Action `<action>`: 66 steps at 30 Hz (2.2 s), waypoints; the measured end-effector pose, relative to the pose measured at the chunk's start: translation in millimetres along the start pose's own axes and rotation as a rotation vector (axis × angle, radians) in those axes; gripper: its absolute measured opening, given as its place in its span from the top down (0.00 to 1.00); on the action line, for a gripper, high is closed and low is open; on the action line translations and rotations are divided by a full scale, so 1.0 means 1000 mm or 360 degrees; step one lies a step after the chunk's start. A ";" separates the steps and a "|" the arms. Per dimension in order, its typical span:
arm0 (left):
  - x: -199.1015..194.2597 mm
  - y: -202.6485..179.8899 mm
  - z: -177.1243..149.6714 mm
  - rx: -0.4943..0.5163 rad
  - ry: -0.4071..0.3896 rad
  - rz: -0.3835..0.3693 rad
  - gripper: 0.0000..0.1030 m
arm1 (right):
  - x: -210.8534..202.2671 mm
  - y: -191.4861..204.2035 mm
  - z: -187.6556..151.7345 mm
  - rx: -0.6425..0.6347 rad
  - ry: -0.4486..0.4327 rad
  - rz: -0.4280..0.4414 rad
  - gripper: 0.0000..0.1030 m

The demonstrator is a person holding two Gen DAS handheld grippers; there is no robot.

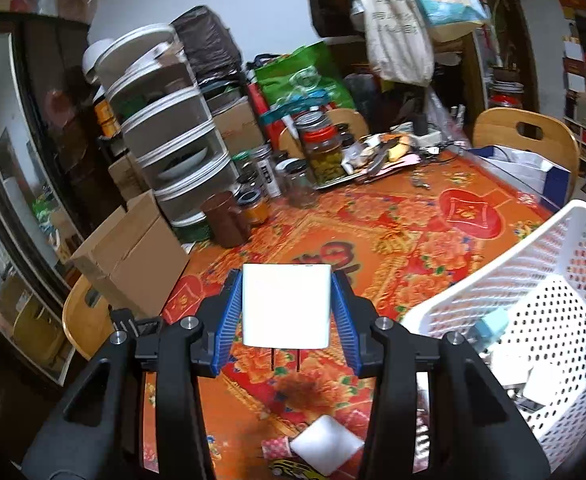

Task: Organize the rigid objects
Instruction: 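Grasp the small white plug charger with the left tool, then lower the white plug charger into the basket and open the left tool, then grasp the pink polka-dot plug charger with the left tool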

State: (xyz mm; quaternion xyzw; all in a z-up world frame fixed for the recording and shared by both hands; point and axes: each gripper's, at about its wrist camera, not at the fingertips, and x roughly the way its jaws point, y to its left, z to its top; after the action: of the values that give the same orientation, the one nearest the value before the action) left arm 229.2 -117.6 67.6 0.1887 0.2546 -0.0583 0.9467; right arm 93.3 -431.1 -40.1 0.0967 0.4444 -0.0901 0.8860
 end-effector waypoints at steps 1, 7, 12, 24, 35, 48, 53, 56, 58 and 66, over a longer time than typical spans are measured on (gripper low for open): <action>-0.005 -0.006 0.002 0.0019 -0.0008 -0.0020 0.60 | 0.000 0.000 0.000 0.0000 0.0000 0.0000 0.84; -0.023 -0.039 0.007 0.0097 -0.0019 -0.0119 0.60 | 0.000 0.000 0.000 -0.0001 -0.0001 0.0001 0.84; -0.032 -0.072 0.006 0.0168 0.0013 -0.0228 0.60 | 0.000 0.000 0.000 -0.0001 -0.0002 0.0002 0.84; -0.002 -0.169 -0.015 0.0496 0.0387 -0.0389 0.60 | 0.000 0.000 0.000 0.0000 -0.0003 0.0002 0.83; 0.031 -0.207 -0.037 0.0694 0.0672 -0.0497 0.60 | -0.001 0.002 0.002 -0.0001 -0.0005 0.0006 0.83; 0.012 -0.154 -0.031 0.0498 0.0548 -0.0589 0.20 | -0.001 0.004 0.001 -0.0003 0.0008 0.0008 0.83; -0.020 -0.016 -0.051 -0.0028 0.0377 -0.0419 0.00 | 0.000 0.003 0.001 -0.0005 0.0016 0.0006 0.83; 0.005 0.047 -0.093 -0.0233 0.0544 -0.0272 0.00 | 0.000 0.004 0.001 -0.0006 0.0017 0.0003 0.83; 0.031 0.062 -0.118 -0.0258 0.0678 -0.0223 0.00 | 0.000 0.004 0.001 -0.0004 0.0011 0.0004 0.83; 0.088 0.077 -0.174 -0.0376 0.0876 -0.0256 0.00 | 0.001 0.002 0.001 -0.0002 0.0021 0.0004 0.83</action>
State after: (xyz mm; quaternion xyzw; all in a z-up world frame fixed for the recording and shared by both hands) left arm 240.7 19.6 -90.4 0.0653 0.5204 -0.0497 0.8500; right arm 95.0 -429.5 -39.9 0.0974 0.4502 -0.0882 0.8832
